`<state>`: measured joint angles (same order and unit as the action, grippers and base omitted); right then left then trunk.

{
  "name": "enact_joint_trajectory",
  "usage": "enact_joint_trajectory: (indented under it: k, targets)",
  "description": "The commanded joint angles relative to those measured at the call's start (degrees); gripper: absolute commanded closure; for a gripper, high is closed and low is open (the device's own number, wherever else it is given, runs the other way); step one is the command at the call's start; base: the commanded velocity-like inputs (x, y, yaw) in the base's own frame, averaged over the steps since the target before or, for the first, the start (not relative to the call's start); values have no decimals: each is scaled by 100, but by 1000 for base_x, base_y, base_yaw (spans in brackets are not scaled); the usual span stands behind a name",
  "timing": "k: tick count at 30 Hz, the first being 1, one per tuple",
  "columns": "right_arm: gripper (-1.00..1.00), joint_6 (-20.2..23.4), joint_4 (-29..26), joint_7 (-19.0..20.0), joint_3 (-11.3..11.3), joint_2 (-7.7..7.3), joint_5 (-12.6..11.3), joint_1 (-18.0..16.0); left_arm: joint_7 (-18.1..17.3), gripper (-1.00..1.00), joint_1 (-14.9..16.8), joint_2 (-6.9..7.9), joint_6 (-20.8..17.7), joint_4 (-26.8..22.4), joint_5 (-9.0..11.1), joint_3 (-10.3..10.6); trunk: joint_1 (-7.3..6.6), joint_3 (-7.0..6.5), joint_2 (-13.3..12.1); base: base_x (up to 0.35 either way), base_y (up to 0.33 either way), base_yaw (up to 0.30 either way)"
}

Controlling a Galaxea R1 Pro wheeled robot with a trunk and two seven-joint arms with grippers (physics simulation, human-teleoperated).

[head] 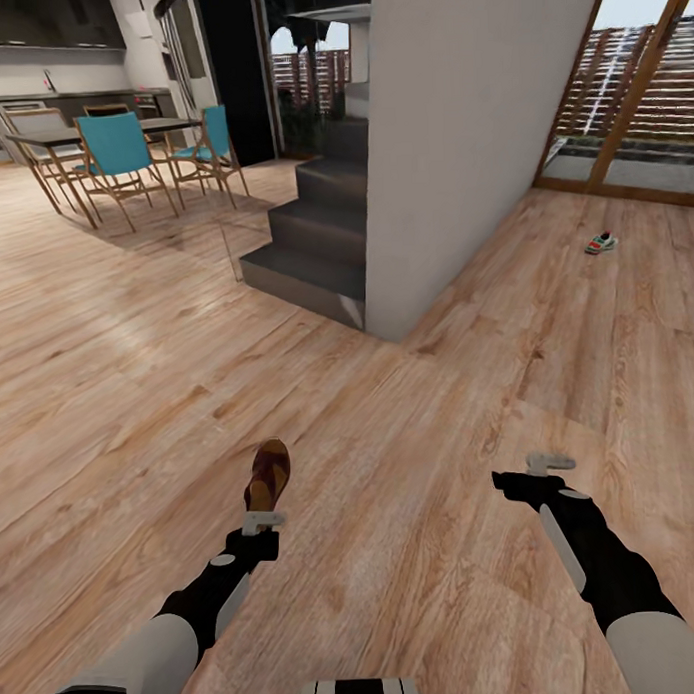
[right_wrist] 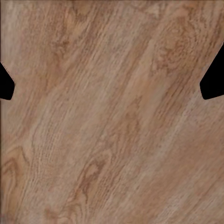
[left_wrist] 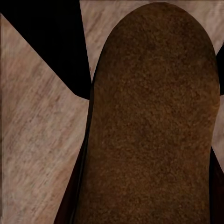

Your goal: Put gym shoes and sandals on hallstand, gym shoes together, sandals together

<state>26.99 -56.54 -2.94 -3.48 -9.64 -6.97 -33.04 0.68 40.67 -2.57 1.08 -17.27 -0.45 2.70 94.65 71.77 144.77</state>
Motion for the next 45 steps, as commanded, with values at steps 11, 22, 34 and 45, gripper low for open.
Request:
enact_joint_trajectory:
  k: [11, 22, 34, 45]
  targets:
    - [-100, -71, 807, -39, -1, -9, -63, 0, 2, 100, 3, 4, 13, 24, -10, -14, -29, -243, -14, 0, 0, -17]
    - [-100, -606, 1223, -64, -4, -37, -59, 0, 2, 100, 3, 9, 14, 86, -23, -16, -29, -243, -14, 29, -93, -1]
    - [-100, -625, 1252, -159, 5, -32, -59, 0, 2, 100, 3, 9, 20, 95, -21, -15, -29, -243, -14, 148, -299, -62]
    - [-100, -625, 1259, -163, 5, -32, -59, 0, 2, 100, 3, 2, 15, 101, -8, -6, -52, -442, -26, 18, -34, -47]
